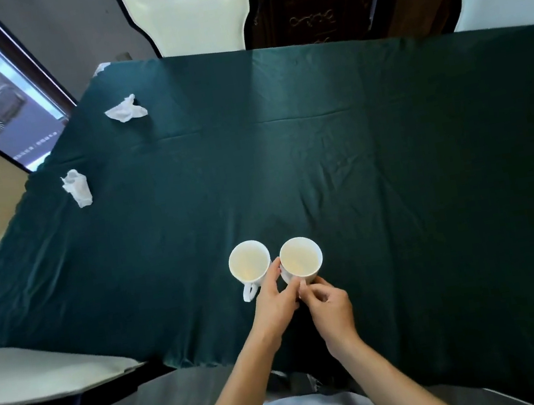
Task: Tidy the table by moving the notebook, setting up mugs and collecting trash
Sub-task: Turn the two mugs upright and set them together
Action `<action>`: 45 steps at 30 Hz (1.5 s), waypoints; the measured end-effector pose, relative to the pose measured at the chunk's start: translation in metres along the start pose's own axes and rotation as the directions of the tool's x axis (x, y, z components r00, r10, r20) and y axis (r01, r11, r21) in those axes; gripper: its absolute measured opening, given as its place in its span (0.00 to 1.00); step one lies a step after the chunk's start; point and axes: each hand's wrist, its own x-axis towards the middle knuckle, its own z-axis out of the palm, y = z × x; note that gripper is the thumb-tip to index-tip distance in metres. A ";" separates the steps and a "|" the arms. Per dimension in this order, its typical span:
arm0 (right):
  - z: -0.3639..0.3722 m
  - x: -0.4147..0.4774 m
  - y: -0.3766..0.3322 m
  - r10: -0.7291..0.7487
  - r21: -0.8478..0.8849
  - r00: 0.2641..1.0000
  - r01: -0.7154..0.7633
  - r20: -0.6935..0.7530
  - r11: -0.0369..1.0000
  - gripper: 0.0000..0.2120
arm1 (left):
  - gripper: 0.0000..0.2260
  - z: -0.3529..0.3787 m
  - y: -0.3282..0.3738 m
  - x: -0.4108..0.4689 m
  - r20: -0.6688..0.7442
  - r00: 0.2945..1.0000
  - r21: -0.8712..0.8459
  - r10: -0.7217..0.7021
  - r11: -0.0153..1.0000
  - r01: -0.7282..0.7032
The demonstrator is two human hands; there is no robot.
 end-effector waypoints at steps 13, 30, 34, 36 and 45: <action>0.000 0.000 -0.004 0.085 -0.218 0.995 -0.071 0.056 0.973 0.14 | 0.12 -0.042 -0.028 -0.015 -0.499 0.867 0.134 0.022 0.990 0.053; 0.017 -0.011 -0.032 0.152 0.019 0.986 -0.151 -0.070 0.988 0.12 | 0.18 -0.061 -0.007 0.008 -0.382 0.924 0.069 0.008 0.997 0.020; 0.042 -0.033 -0.061 0.059 0.117 0.989 -0.043 -0.135 0.992 0.05 | 0.17 -0.095 0.029 -0.010 -0.323 0.942 0.069 0.096 0.995 -0.078; 0.059 -0.047 -0.081 -0.019 0.150 0.986 0.045 -0.168 0.988 0.04 | 0.17 -0.116 0.054 -0.021 -0.291 0.943 0.079 0.161 0.986 -0.144; 0.171 -0.123 -0.164 -0.242 0.318 0.962 0.269 -0.123 0.909 0.06 | 0.17 -0.254 0.140 -0.079 -0.236 0.892 0.159 0.386 0.921 -0.357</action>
